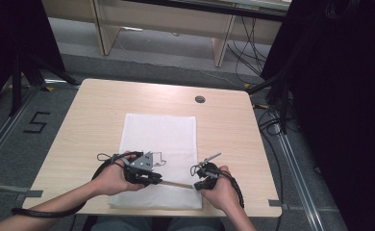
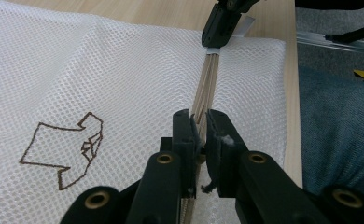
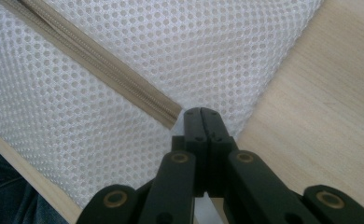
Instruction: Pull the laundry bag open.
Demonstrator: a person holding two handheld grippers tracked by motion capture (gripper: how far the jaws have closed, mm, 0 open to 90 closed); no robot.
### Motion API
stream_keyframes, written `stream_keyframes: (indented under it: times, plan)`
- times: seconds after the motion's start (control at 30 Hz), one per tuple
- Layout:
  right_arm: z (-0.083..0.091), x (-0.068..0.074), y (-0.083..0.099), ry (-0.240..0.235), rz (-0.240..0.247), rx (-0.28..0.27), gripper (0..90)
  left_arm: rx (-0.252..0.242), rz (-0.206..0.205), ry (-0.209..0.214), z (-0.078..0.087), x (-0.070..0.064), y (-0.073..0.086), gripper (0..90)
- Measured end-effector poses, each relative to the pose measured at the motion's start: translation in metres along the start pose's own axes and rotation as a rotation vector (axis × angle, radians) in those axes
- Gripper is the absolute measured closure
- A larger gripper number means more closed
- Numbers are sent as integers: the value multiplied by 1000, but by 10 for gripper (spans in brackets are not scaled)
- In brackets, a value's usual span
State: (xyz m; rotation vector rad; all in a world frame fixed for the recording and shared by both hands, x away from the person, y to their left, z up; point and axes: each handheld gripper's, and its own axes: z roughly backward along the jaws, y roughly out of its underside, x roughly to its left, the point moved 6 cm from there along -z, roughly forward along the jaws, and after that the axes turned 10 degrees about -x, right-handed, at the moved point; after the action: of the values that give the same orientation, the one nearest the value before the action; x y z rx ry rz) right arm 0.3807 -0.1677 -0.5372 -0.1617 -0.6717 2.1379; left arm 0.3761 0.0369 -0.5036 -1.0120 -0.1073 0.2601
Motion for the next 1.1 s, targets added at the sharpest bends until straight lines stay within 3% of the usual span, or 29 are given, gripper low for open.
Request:
stream_keyframes:
  times: [0.23, 0.27, 0.53, 0.6, 0.87, 0.9, 1.0, 1.1]
  plan:
    - [0, 0, 0, 1, 1, -1, 900, 0, -5, 1, 1, 0, 0, 820]
    - [0, 1, 0, 2, -16, 1, 900, -2, -10, -1, 2, 0, 0, 820]
    - [0, 0, 0, 3, -2, 4, 900, -4, 9, -8, 9, 3, 3, 820]
    - [0, 0, 0, 2, -2, 4, 900, -4, -6, -15, 10, 4, 3, 820]
    - [0, 0, 0, 1, -7, 1, 900, -11, 13, -3, 11, 2, 4, 820]
    - [0, 0, 0, 1, -11, 5, 900, 5, -6, -17, 14, 5, 6, 820]
    - [0, 0, 0, -3, -1, 1, 900, -6, 19, -19, 15, 5, 7, 820]
    - [0, 0, 0, -3, -3, 4, 900, -4, 12, -21, 15, 4, 8, 820]
